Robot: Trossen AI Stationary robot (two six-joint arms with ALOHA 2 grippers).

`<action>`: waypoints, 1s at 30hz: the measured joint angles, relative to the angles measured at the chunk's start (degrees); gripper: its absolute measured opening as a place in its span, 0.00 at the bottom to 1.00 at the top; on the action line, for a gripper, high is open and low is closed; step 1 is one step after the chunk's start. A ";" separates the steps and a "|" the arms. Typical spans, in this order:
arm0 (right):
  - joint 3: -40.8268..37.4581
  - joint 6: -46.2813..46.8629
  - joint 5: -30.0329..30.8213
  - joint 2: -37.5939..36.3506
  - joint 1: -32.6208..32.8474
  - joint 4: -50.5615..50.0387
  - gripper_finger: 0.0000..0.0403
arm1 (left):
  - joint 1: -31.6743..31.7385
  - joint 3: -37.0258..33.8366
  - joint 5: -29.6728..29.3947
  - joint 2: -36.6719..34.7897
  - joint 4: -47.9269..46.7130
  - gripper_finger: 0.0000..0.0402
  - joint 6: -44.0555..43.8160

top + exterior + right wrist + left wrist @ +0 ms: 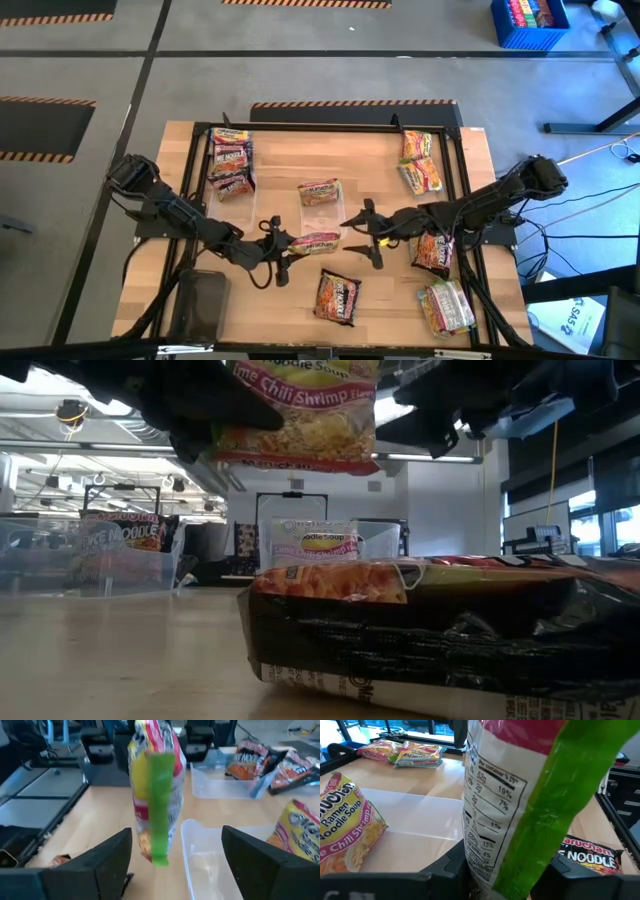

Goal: Sort Maruchan noodles
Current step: Put the green noodle pack into the right transparent bin

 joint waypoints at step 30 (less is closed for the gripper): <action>0.04 -5.13 1.01 11.27 0.02 24.28 0.74 | 1.88 -0.02 -0.33 0.00 0.15 0.34 -0.42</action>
